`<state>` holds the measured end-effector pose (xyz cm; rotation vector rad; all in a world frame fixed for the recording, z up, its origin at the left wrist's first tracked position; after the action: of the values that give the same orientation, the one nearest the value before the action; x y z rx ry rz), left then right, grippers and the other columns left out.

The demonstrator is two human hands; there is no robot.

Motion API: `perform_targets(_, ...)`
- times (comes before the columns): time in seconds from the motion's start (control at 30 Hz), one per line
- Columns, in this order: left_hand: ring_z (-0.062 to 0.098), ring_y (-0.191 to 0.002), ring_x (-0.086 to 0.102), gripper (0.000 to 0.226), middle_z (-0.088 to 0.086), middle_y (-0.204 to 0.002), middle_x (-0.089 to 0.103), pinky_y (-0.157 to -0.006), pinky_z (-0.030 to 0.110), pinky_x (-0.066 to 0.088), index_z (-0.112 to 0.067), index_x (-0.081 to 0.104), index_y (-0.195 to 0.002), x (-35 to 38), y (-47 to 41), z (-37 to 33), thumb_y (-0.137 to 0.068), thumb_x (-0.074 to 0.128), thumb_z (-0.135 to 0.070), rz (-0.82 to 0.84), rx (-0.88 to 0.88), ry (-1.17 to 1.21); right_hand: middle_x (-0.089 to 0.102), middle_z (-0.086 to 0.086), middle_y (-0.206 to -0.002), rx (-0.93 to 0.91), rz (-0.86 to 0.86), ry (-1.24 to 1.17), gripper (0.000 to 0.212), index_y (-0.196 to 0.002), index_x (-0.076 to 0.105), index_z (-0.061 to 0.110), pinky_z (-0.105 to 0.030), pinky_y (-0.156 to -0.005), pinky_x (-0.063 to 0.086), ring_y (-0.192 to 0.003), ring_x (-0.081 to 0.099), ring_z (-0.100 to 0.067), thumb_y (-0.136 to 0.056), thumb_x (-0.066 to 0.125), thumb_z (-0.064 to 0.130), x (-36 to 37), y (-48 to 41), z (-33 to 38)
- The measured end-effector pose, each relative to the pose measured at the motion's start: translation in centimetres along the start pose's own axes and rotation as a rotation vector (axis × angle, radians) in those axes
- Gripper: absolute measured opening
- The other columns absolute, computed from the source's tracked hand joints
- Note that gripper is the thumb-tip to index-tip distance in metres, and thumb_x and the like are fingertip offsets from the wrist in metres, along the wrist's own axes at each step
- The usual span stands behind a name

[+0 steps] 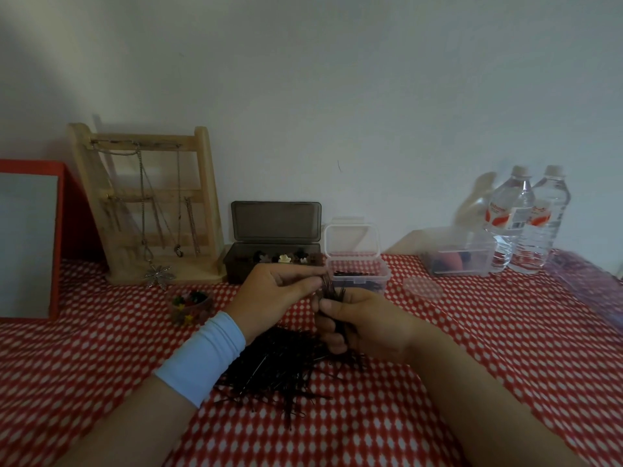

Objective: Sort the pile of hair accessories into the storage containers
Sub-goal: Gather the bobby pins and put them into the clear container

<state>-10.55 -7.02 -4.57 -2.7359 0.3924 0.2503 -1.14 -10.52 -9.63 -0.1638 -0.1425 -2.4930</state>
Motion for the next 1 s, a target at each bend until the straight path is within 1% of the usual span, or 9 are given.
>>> perform_targets(0.17, 0.001, -0.101, 0.067, 0.021, -0.010, -0.102, 0.075, -0.093, 0.018, 0.050, -0.019, 0.075, -0.107, 0.2, -0.1, -0.9, -0.093, 0.062, -0.010, 0.023, 0.057, -0.133, 0.047, -0.002, -0.071, 0.026, -0.030, -0.012, 0.028, -0.082, 0.057, 0.016, -0.028, -0.060, 0.042, -0.062, 0.046, -0.016, -0.106, 0.043, 0.017, -0.4, -0.1, -0.7)
perform_targets(0.27, 0.001, -0.111, 0.063, 0.028, -0.006, -0.116, 0.071, -0.096, 0.015, 0.046, -0.015, 0.067, -0.122, 1.1, 0.2, -1.6, -0.098, 0.053, -0.013, 0.087, 0.078, -0.064, 0.047, -0.001, -0.069, 0.040, -0.066, -0.012, 0.022, -0.086, 0.052, 0.012, -0.030, -0.060, 0.041, -0.060, 0.046, -0.016, -0.106, 0.043, 0.018, -0.7, -0.2, -0.7)
perform_targets(0.33, -0.005, -0.119, 0.056, 0.033, -0.011, -0.127, 0.065, -0.102, 0.013, 0.041, -0.022, 0.062, -0.130, 2.8, 0.5, -1.5, -0.097, 0.056, -0.019, 0.188, 0.089, -0.181, 0.050, 0.000, -0.068, 0.042, -0.100, 0.061, 0.018, -0.096, 0.055, 0.009, -0.031, -0.060, 0.042, -0.060, 0.048, -0.016, -0.106, 0.043, 0.017, -1.0, -0.2, -0.7)
perform_targets(0.43, -0.008, -0.109, 0.061, 0.027, -0.013, -0.115, 0.070, -0.099, 0.016, 0.046, -0.025, 0.073, -0.115, 2.7, 0.3, -1.6, -0.089, 0.069, -0.022, 0.104, 0.139, -0.337, 0.051, -0.002, -0.070, 0.027, -0.116, 0.161, 0.020, -0.105, 0.061, 0.011, -0.032, -0.061, 0.044, -0.061, 0.049, -0.017, -0.106, 0.042, 0.015, -0.9, -0.1, -0.6)
perform_targets(0.53, -0.002, -0.097, 0.067, 0.021, -0.010, -0.103, 0.074, -0.093, 0.023, 0.053, -0.022, 0.076, -0.107, 1.6, -0.1, -1.6, -0.088, 0.070, -0.015, 0.005, 0.129, -0.280, 0.050, -0.003, -0.072, 0.019, -0.095, 0.143, 0.017, -0.099, 0.058, 0.010, -0.030, -0.062, 0.045, -0.063, 0.050, -0.016, -0.106, 0.043, 0.014, -0.5, -0.1, -0.3)
perform_targets(0.67, -0.007, -0.108, 0.062, 0.026, -0.016, -0.114, 0.070, -0.099, 0.020, 0.048, -0.025, 0.070, -0.118, 2.6, 0.2, -1.5, -0.096, 0.059, -0.016, 0.147, 0.128, -0.348, 0.051, -0.001, -0.072, 0.022, -0.049, 0.193, 0.017, -0.095, 0.053, 0.009, -0.029, -0.061, 0.047, -0.062, 0.050, -0.015, -0.106, 0.043, 0.016, -0.1, 0.2, -0.1)
perform_targets(0.83, -0.005, -0.137, 0.035, 0.041, -0.016, -0.148, 0.044, -0.118, 0.027, 0.026, -0.029, 0.048, -0.143, 3.1, 0.3, 0.1, -0.103, 0.041, -0.033, 0.253, 0.056, -0.296, 0.043, 0.002, -0.067, 0.042, -0.094, -0.028, 0.021, -0.089, 0.052, 0.015, -0.029, -0.059, 0.040, -0.058, 0.041, -0.013, -0.107, 0.041, 0.018, -0.9, 0.2, -0.3)
perform_targets(0.9, -0.003, -0.139, 0.034, 0.041, -0.015, -0.150, 0.042, -0.120, 0.030, 0.023, -0.031, 0.046, -0.144, 3.4, 0.4, 0.4, -0.103, 0.039, -0.036, 0.280, 0.030, -0.260, 0.045, 0.001, -0.068, 0.040, -0.097, -0.087, 0.025, -0.086, 0.057, 0.017, -0.029, -0.060, 0.039, -0.059, 0.041, -0.014, -0.106, 0.042, 0.017, -1.1, 0.3, -0.2)
perform_targets(1.0, 0.007, -0.134, 0.045, 0.047, -0.013, -0.144, 0.050, -0.117, 0.040, 0.030, -0.047, 0.052, -0.134, 3.8, 0.5, 1.4, -0.092, 0.044, -0.065, 0.270, -0.118, -0.066, 0.043, 0.000, -0.069, 0.009, -0.113, -0.160, 0.025, -0.088, 0.059, 0.016, -0.028, -0.058, 0.037, -0.060, 0.038, -0.014, -0.105, 0.040, 0.014, -1.2, 0.3, 0.1)
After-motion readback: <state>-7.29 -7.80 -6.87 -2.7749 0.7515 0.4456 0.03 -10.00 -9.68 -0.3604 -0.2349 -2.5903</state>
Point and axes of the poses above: each hand's wrist, its own y-axis away from the middle knuckle, its own x-axis out of the palm, z = x × y, the point moved 10 cm from there along -y, towards the middle knuckle
